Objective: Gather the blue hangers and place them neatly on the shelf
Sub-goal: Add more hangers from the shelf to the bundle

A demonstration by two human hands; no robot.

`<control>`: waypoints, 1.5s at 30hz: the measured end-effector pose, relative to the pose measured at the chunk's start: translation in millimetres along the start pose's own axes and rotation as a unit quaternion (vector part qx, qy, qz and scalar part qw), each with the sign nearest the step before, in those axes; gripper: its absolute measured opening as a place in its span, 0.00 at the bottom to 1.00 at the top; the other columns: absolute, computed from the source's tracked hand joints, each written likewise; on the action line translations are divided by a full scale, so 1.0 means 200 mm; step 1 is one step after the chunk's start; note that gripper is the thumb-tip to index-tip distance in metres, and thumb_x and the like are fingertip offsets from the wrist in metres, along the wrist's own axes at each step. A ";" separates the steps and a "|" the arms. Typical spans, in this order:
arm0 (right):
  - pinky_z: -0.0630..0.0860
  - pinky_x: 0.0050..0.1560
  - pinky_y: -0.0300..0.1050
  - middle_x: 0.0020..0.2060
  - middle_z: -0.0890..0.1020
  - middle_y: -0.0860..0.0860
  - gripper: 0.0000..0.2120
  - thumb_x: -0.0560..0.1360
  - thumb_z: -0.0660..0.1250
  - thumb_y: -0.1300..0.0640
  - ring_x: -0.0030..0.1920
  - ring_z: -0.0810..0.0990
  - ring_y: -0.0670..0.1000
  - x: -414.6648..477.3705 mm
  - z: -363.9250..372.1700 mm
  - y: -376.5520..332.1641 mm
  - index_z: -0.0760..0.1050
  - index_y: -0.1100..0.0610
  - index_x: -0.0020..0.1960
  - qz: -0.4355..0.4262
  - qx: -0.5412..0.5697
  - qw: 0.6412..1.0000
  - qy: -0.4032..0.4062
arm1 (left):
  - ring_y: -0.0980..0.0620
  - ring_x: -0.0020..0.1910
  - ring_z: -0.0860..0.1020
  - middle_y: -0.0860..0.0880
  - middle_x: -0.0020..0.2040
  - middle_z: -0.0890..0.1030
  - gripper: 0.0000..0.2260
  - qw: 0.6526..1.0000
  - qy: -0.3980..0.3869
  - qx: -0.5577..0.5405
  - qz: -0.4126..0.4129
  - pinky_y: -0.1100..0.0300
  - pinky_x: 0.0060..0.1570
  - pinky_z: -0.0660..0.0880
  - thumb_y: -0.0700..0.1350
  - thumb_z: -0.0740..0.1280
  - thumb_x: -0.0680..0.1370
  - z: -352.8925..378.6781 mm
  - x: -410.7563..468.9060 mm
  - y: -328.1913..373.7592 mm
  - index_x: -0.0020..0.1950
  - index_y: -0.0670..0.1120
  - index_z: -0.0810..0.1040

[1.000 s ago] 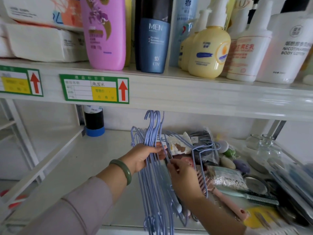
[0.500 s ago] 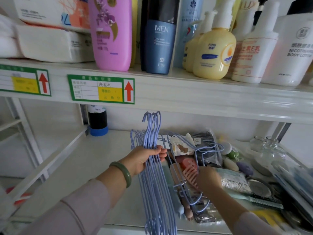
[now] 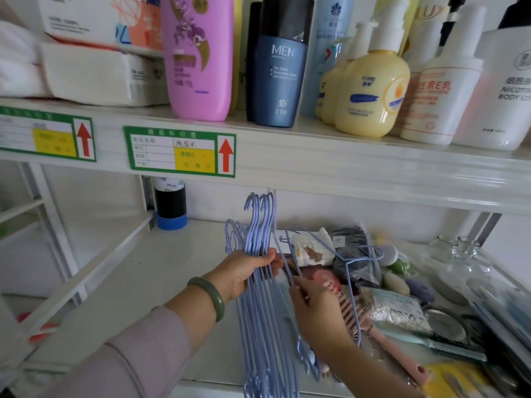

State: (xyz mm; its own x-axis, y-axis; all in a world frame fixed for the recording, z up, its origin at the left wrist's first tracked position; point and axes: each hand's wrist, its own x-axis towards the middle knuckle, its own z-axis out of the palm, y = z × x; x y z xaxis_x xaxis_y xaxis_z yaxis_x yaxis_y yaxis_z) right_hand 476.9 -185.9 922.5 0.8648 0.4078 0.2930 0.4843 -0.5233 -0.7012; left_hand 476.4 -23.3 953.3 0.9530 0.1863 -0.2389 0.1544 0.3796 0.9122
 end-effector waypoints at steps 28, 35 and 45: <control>0.67 0.31 0.41 0.30 0.77 0.52 0.09 0.76 0.61 0.55 0.30 0.73 0.49 0.27 -0.18 0.31 0.75 0.56 0.38 0.185 -0.084 0.978 0.038 | 0.52 0.36 0.85 0.46 0.37 0.86 0.07 1.000 0.019 -0.001 -0.001 0.57 0.48 0.80 0.29 0.66 0.73 -0.11 -0.04 0.00 0.48 0.37 0.79; 0.63 0.22 0.33 0.24 0.76 0.51 0.11 0.78 0.57 0.59 0.20 0.71 0.44 0.08 0.01 -0.03 0.78 0.57 0.53 0.009 0.003 1.000 -0.013 | 0.52 0.35 0.85 0.44 0.38 0.85 0.06 0.999 0.026 -0.025 -0.001 0.60 0.36 0.82 0.29 0.65 0.74 -0.11 -0.06 0.00 0.47 0.36 0.78; 0.71 0.34 0.45 0.34 0.82 0.55 0.11 0.79 0.56 0.56 0.29 0.76 0.47 -0.01 0.12 -0.17 0.77 0.56 0.50 -0.082 0.002 0.994 -0.069 | 0.55 0.37 0.85 0.48 0.36 0.86 0.05 0.999 0.029 -0.012 0.015 0.61 0.38 0.81 0.36 0.69 0.73 -0.16 -0.11 0.03 0.48 0.38 0.80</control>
State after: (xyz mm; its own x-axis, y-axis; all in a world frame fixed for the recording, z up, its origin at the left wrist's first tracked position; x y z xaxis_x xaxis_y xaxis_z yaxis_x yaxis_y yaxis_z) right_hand 455.6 -150.3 929.5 0.7482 0.5859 0.3115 0.6159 -0.4387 -0.6544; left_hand 448.0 4.6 953.9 0.9402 0.2503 -0.2308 0.1186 0.3945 0.9112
